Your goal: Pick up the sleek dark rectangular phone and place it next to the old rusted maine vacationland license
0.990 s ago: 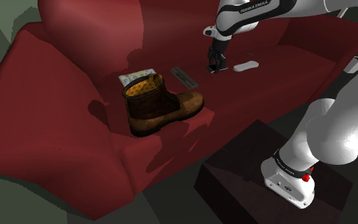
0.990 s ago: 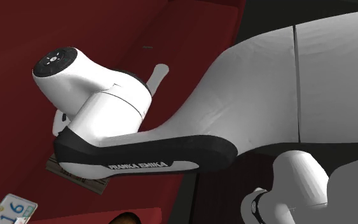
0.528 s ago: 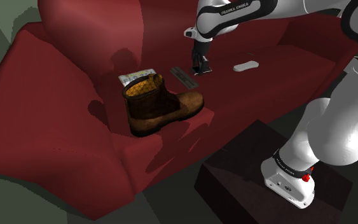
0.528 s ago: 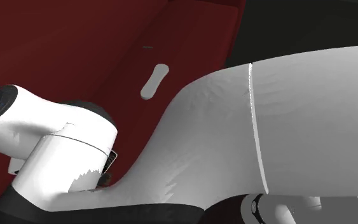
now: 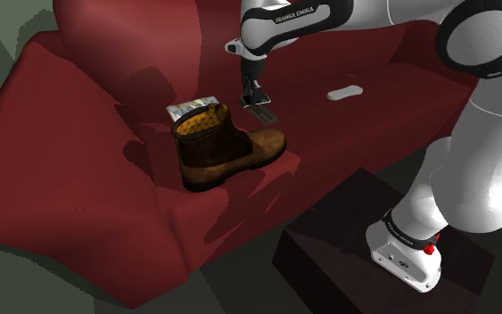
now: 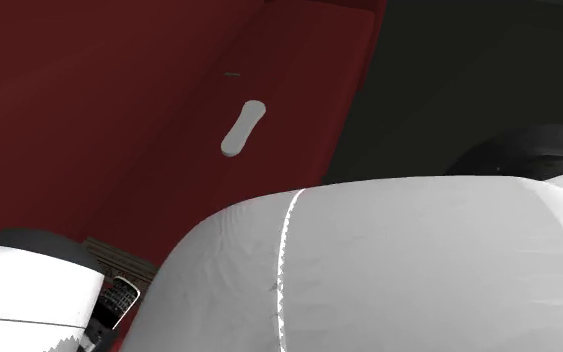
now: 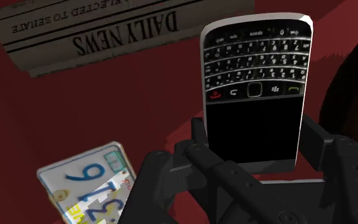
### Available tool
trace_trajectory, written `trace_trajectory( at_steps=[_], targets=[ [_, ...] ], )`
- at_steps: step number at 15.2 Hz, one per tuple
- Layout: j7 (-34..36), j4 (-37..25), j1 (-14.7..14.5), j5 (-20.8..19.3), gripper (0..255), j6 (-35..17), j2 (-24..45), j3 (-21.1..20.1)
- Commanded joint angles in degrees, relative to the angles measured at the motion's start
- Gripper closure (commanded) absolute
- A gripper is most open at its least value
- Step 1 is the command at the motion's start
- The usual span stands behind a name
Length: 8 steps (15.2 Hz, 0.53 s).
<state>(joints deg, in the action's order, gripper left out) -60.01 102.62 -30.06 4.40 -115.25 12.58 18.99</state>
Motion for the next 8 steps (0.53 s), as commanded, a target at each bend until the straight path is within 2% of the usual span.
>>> trace_trajectory(
  at_steps=[1, 8],
  targets=[
    [1.52, -3.43, -0.72, 0.73, 255, 0.73, 2.77, -0.8],
    [6.97, -20.32, -2.76, 2.79, 255, 6.37, 14.21, -3.4]
  ],
)
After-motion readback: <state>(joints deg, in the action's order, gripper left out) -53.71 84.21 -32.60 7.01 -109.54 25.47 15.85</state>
